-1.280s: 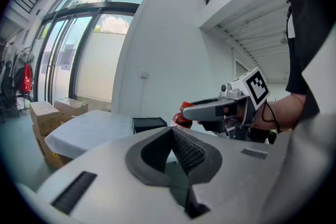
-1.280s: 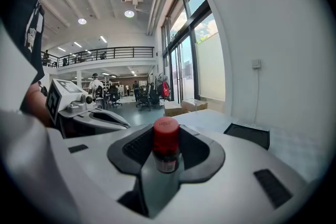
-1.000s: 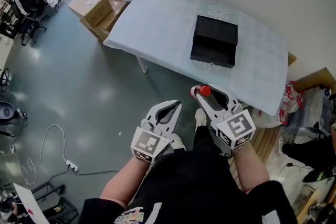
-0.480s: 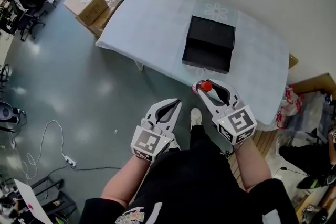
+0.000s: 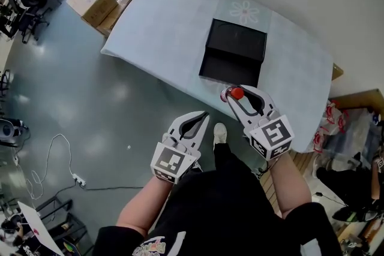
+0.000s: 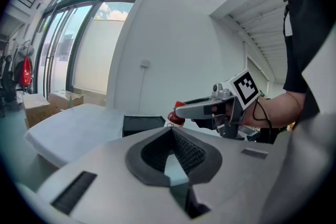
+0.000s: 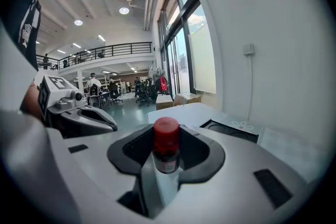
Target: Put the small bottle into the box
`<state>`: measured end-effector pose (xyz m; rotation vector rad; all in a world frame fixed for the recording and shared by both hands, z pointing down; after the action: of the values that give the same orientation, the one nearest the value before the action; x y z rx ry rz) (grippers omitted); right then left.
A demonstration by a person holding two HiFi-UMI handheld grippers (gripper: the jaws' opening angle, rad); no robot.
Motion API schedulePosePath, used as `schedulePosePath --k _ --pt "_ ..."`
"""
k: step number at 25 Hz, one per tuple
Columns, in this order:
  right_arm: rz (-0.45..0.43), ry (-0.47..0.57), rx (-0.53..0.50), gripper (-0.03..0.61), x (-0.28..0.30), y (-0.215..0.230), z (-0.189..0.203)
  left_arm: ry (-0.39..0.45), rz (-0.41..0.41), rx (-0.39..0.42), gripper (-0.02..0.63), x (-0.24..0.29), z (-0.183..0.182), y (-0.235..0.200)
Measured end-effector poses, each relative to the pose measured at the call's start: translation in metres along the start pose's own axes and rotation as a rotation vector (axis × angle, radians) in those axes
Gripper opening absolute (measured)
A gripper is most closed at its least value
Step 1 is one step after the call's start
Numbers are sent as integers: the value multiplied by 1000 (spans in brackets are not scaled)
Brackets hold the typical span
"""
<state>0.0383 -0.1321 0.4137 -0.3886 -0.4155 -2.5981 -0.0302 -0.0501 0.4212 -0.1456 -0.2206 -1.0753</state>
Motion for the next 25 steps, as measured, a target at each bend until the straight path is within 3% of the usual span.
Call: schedulePosePath --k 10,25 --pt "-10 -46 -5 150 35 61 10 -23 -6 -31 8 54 9 -12" --pt "-40 -146 -4 150 101 112 44 -83 -16 -115 9 100 29 -35"
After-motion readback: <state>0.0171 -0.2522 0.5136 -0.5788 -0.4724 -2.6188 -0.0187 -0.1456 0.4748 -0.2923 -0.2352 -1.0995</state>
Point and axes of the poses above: the fingertips, and each gripper's own axes: x forward along the fingers, y to its right, z out of its underside, the point moved 2 cm from there along -x, backward along the fingers, and after that the axes turned 8 degrees about x, right-handed, at the moved point
